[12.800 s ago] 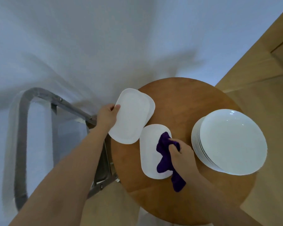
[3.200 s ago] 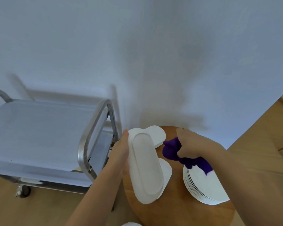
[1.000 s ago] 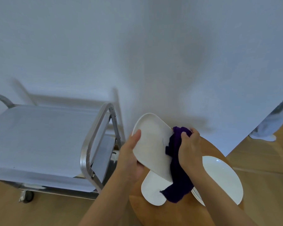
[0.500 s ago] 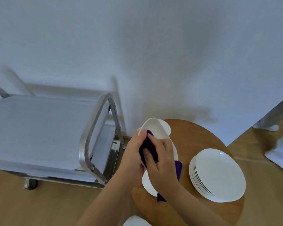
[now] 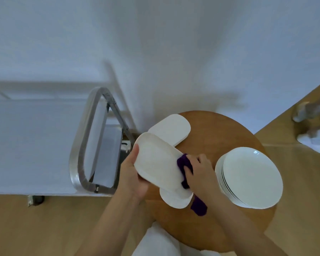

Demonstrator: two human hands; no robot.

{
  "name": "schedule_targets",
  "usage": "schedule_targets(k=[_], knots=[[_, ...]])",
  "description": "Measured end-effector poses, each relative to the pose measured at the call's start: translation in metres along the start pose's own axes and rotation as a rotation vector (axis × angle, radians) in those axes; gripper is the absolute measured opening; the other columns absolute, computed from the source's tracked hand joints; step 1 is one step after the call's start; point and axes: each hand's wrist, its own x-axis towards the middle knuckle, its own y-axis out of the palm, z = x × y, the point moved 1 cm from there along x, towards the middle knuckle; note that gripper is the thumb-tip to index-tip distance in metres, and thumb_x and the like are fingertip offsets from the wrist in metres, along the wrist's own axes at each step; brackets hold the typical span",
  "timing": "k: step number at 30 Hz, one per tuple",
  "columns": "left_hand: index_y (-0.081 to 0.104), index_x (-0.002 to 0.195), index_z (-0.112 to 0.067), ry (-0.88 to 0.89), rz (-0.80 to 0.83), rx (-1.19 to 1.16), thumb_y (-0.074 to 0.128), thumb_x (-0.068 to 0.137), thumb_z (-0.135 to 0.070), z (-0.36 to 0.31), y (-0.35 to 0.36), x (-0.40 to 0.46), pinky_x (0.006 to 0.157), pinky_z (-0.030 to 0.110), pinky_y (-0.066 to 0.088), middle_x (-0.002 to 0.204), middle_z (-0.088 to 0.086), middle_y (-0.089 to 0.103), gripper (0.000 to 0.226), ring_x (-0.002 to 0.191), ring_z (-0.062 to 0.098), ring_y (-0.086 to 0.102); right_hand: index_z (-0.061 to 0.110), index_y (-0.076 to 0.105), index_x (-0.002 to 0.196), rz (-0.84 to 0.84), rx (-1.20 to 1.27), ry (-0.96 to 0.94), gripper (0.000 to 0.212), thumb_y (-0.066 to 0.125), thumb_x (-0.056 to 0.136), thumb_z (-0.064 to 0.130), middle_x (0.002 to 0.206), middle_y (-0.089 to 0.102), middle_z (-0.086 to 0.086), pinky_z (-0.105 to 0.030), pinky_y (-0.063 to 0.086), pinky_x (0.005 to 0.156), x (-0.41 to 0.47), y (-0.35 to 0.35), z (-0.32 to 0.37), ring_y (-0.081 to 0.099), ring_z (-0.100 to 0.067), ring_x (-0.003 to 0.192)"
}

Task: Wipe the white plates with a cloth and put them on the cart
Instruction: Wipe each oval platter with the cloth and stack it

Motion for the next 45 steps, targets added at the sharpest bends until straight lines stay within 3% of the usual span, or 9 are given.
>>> schedule_targets(k=[8, 16, 20, 23, 26, 29, 34, 41, 45], knots=[[0.059, 0.102, -0.017, 0.029, -0.329, 0.065, 0.042, 0.1, -0.037, 0.0, -0.034, 0.105, 0.062, 0.033, 0.058, 0.093, 0.002, 0.075, 0.026, 0.081, 0.016, 0.073, 0.028, 0.052, 0.123, -0.059, 0.298, 0.355, 0.03, 0.052, 0.093, 0.027, 0.108, 0.046, 0.009, -0.015, 0.034, 0.073, 0.019, 0.0, -0.025, 0.048, -0.006, 0.093], [0.044, 0.136, -0.008, -0.063, -0.487, 0.029, 0.047, 0.099, -0.031, 0.02, -0.006, 0.183, 0.084, 0.041, 0.052, 0.134, 0.012, 0.057, 0.044, 0.115, 0.03, 0.058, 0.023, 0.052, 0.125, -0.06, 0.353, 0.441, 0.035, 0.056, 0.091, 0.026, 0.103, 0.048, 0.012, -0.003, 0.031, 0.064, -0.007, 0.017, -0.033, 0.045, 0.008, 0.085], [0.04, 0.138, -0.014, -0.01, -0.545, 0.044, 0.046, 0.099, -0.035, 0.032, 0.004, 0.2, 0.09, 0.038, 0.051, 0.134, 0.009, 0.055, 0.045, 0.11, 0.026, 0.058, 0.021, 0.052, 0.126, -0.048, 0.374, 0.463, 0.038, 0.059, 0.089, 0.024, 0.104, 0.047, 0.013, -0.003, 0.032, 0.064, -0.017, 0.021, -0.036, 0.046, 0.006, 0.086], [0.042, 0.138, -0.018, -0.022, -0.616, 0.362, 0.038, 0.099, -0.046, 0.041, 0.002, 0.212, 0.09, 0.035, 0.051, 0.131, 0.007, 0.054, 0.048, 0.101, 0.02, 0.055, 0.022, 0.053, 0.126, -0.056, 0.382, 0.49, 0.038, 0.06, 0.089, 0.023, 0.1, 0.047, 0.016, -0.004, 0.033, 0.063, -0.022, 0.021, -0.043, 0.048, 0.004, 0.086], [0.036, 0.144, -0.02, 0.086, -0.72, 0.863, 0.031, 0.1, -0.047, 0.049, -0.005, 0.22, 0.1, 0.041, 0.044, 0.144, 0.01, 0.038, 0.052, 0.122, 0.027, 0.046, 0.022, 0.053, 0.125, -0.071, 0.392, 0.527, 0.038, 0.06, 0.088, 0.023, 0.096, 0.045, 0.02, -0.005, 0.033, 0.063, -0.022, 0.02, -0.049, 0.049, 0.003, 0.085], [0.016, 0.151, -0.027, 0.09, -0.773, 1.073, 0.03, 0.1, -0.047, 0.056, -0.02, 0.224, 0.109, 0.049, 0.031, 0.155, 0.008, 0.018, 0.057, 0.137, 0.03, 0.028, 0.022, 0.053, 0.125, -0.062, 0.388, 0.534, 0.038, 0.061, 0.088, 0.023, 0.094, 0.043, 0.025, -0.004, 0.034, 0.059, -0.023, 0.02, -0.053, 0.049, 0.003, 0.084], [-0.004, 0.152, -0.022, -0.077, -0.796, 1.136, 0.027, 0.1, -0.047, 0.073, -0.039, 0.231, 0.115, 0.052, 0.013, 0.161, 0.009, 0.004, 0.065, 0.146, 0.033, 0.008, 0.021, 0.054, 0.125, -0.058, 0.39, 0.522, 0.039, 0.062, 0.087, 0.021, 0.097, 0.045, 0.021, -0.005, 0.034, 0.063, -0.024, 0.025, -0.052, 0.05, 0.001, 0.085], [-0.01, 0.151, -0.017, -0.281, -0.701, 1.17, 0.02, 0.097, -0.059, 0.086, -0.036, 0.23, 0.117, 0.052, 0.012, 0.16, 0.012, 0.002, 0.075, 0.146, 0.035, 0.007, 0.018, 0.055, 0.125, -0.03, 0.388, 0.48, 0.04, 0.063, 0.086, 0.02, 0.102, 0.049, 0.012, -0.005, 0.035, 0.064, -0.031, 0.032, -0.047, 0.05, 0.001, 0.084], [0.005, 0.152, -0.021, -0.117, -0.609, 1.425, 0.024, 0.087, -0.072, 0.104, -0.071, 0.193, 0.114, 0.055, 0.021, 0.159, 0.008, 0.013, 0.085, 0.144, 0.035, 0.018, 0.018, 0.054, 0.125, -0.007, 0.408, 0.495, 0.038, 0.061, 0.088, 0.02, 0.1, 0.05, 0.011, -0.005, 0.035, 0.062, -0.033, 0.033, -0.053, 0.05, 0.002, 0.084]])
